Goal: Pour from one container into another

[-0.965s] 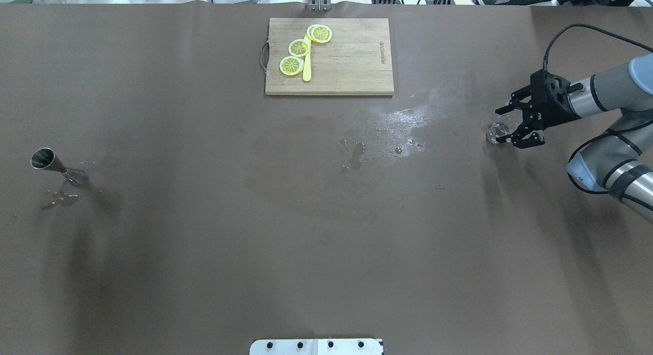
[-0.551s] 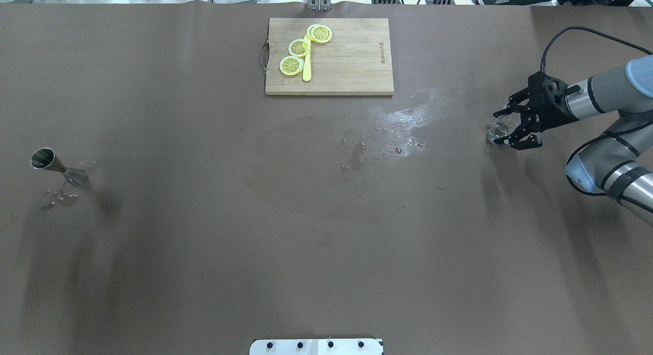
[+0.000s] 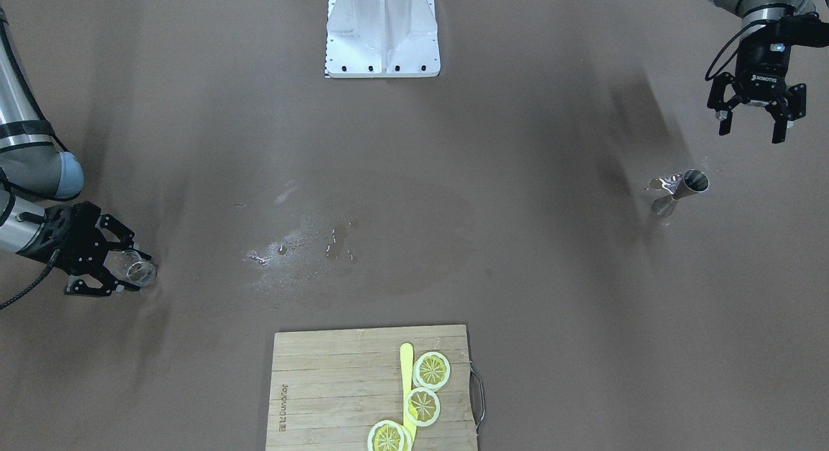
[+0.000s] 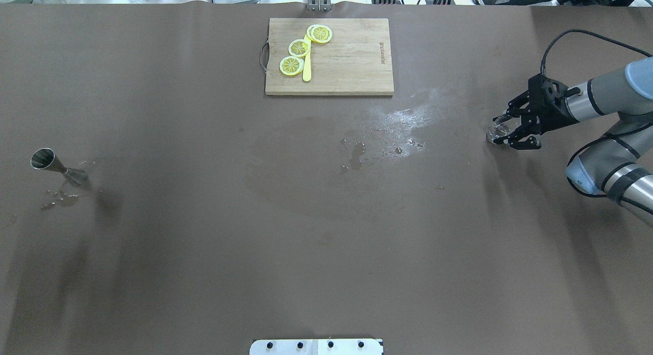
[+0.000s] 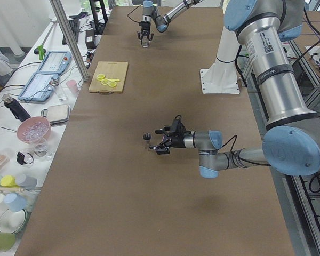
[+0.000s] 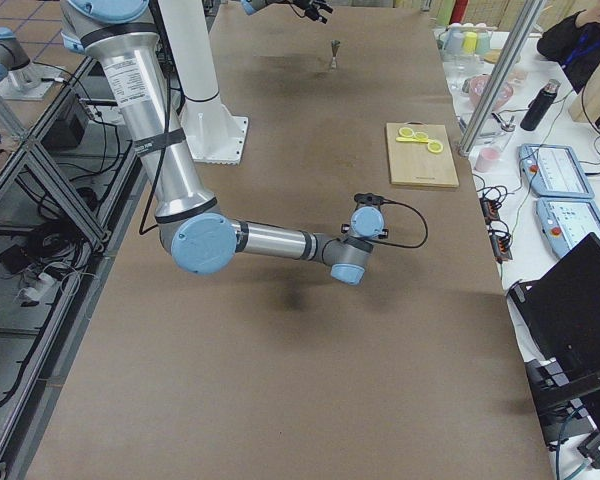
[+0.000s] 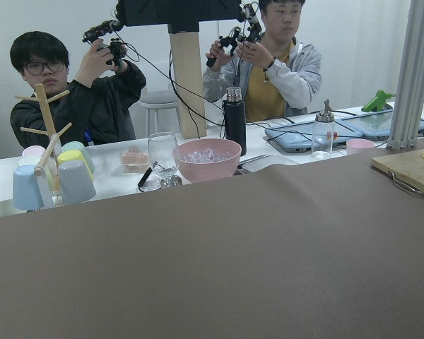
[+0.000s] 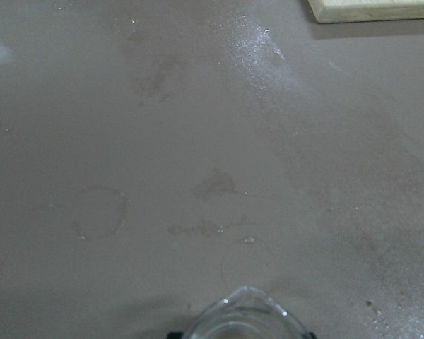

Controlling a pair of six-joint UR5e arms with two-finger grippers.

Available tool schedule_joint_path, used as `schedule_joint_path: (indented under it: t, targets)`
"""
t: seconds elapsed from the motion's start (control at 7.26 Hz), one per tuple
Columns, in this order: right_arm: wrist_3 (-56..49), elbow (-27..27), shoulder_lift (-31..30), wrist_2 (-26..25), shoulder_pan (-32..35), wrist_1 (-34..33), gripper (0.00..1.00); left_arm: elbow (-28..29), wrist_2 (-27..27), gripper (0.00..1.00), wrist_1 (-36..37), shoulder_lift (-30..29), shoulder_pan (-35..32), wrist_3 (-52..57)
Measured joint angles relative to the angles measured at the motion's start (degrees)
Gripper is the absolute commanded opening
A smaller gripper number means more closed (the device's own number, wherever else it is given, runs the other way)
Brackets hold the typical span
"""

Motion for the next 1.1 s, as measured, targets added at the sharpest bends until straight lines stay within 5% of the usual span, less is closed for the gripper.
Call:
schedule_joint_path:
  t: [0.28, 0.55, 0.83, 1.1]
  targets:
    - [-0.06, -0.29, 0.23, -0.15, 0.0, -0.02, 0.0, 2.7, 16.81, 0.99, 0.66, -2.48, 11.73, -3.3]
    - [-0.05, -0.39, 0.76, -0.29, 0.43, -0.09, 0.0, 7.53, 24.57, 0.99, 1.87, -7.1, 17.71, -3.83]
    - [-0.01, -0.41, 1.68, -0.06, 1.99, -0.22, 0.0, 11.09, 26.76, 0.98, 5.05, -10.72, 19.32, -4.89]
    - [0.0, -0.38, 3.42, 0.51, 3.61, -2.19, 0.0, 9.79, 27.55, 0.97, 18.93, -11.27, 18.63, -17.5]
